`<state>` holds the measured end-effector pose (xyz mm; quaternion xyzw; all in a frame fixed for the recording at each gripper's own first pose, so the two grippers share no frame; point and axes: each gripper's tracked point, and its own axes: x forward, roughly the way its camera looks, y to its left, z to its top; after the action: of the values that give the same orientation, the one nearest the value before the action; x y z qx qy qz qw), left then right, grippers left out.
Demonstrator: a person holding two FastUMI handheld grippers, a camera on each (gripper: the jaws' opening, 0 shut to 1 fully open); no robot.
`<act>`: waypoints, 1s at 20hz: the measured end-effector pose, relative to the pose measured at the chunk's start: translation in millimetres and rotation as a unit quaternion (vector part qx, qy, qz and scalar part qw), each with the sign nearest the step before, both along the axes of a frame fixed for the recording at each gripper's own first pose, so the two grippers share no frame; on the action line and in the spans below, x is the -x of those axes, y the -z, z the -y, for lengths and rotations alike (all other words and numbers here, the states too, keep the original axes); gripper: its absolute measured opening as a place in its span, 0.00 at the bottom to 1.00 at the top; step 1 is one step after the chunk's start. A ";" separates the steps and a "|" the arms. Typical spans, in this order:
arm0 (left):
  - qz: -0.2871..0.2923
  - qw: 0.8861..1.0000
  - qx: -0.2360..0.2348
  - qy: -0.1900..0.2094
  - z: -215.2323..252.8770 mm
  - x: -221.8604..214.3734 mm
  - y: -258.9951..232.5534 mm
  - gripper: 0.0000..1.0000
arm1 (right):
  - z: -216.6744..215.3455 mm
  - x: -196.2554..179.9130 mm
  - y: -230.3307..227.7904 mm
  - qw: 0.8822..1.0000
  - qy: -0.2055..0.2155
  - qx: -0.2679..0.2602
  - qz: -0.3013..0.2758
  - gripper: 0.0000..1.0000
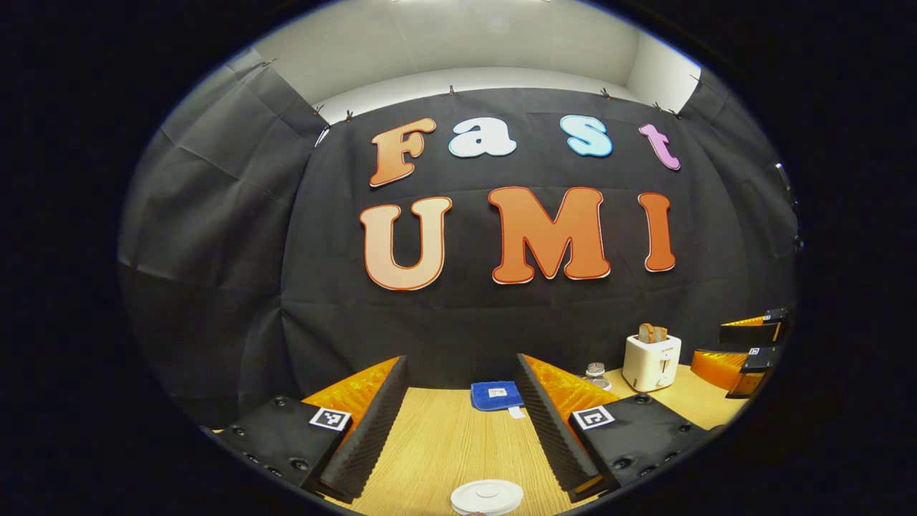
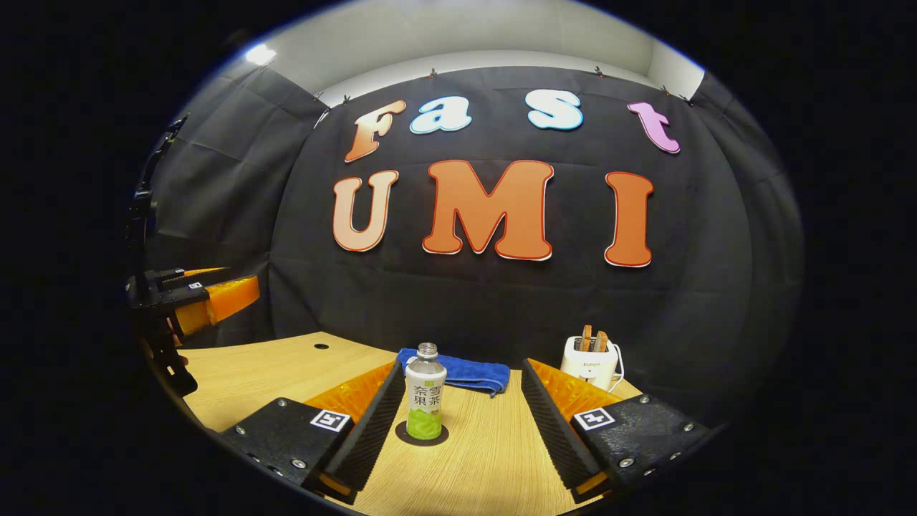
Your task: Open the teacup lid with one hand, grasp the water bottle and pour water into the teacup with the other hand; after pouring, place the water bottle on the coaster and then close the teacup lid.
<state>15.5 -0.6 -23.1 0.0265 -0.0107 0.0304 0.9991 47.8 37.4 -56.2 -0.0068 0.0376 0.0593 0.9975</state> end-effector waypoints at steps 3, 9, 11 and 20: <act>0.001 1.000 -0.002 0.001 1.6 0.1 -0.3 0.96 | 1.3 -0.7 -0.7 1.000 0.002 0.001 0.000 0.98; 0.015 1.000 0.005 0.009 5.7 -0.3 -5.2 0.96 | 12.2 0.4 5.0 1.000 0.017 0.002 -0.007 0.98; 0.018 1.000 0.007 0.013 11.4 -0.5 -8.5 0.96 | 17.3 2.5 3.3 1.000 0.022 -0.002 -0.008 0.98; 0.020 0.999 0.011 0.037 40.6 1.2 -17.6 0.96 | 47.8 20.1 -7.7 0.999 0.052 -0.014 -0.001 0.97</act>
<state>14.3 -41.2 -5.5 0.0144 -0.0314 -0.0060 0.9994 27.7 -10.5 -48.5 0.0088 0.0380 0.0076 0.9992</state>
